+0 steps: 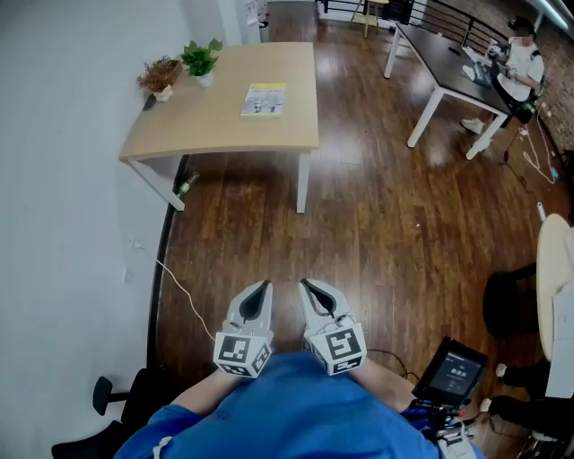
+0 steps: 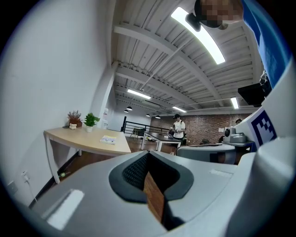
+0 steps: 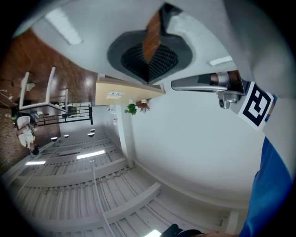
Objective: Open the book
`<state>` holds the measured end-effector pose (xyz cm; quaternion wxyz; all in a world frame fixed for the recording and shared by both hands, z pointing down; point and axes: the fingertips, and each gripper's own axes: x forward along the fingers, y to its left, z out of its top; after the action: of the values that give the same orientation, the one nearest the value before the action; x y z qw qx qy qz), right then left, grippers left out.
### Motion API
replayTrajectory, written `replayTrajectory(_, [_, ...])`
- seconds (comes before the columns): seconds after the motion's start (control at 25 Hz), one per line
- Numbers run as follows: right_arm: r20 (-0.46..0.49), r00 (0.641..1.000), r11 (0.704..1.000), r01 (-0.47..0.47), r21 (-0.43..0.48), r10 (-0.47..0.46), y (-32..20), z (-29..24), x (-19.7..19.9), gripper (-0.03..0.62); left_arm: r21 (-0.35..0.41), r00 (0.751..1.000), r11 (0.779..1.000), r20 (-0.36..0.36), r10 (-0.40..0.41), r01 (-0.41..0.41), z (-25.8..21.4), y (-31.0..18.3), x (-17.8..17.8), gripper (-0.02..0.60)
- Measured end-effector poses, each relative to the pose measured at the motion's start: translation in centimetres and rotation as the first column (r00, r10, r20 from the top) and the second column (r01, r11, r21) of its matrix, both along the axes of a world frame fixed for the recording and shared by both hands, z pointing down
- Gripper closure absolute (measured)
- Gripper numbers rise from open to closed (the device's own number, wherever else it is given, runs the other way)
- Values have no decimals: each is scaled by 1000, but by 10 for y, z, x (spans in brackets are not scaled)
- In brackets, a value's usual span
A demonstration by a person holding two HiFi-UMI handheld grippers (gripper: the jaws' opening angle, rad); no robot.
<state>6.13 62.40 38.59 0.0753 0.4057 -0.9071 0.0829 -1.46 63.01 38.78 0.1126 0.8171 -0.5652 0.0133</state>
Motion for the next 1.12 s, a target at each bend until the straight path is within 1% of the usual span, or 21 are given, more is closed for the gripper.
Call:
replayTrajectory(0.28, [35,999,999,40,9,-40,-61,1,31,591,18,998,998,-2,-55,55,-4,-60,29,576])
replayTrajectory(0.36, [41,998,999,46,3,-47,-75,3,36,591,14,998,998,5,-67,67,-3,-73,34,575])
replayTrajectory(0.6, [49,997,998,68,-10,-68,-106,1,41,591,-3,998,998,20,-56,56,-4,-104,40,575])
replayTrajectory(0.92, [23,997,997,76,-27,-76,-158,11,24,591,-14,999,999,15,-46,46,4,-159,24,575])
replayTrajectory(1.12, [-3,999,998,54,-19,-55,-211,10,0,591,-7,1000,1000,-4,-27,27,5,-211,-2,576])
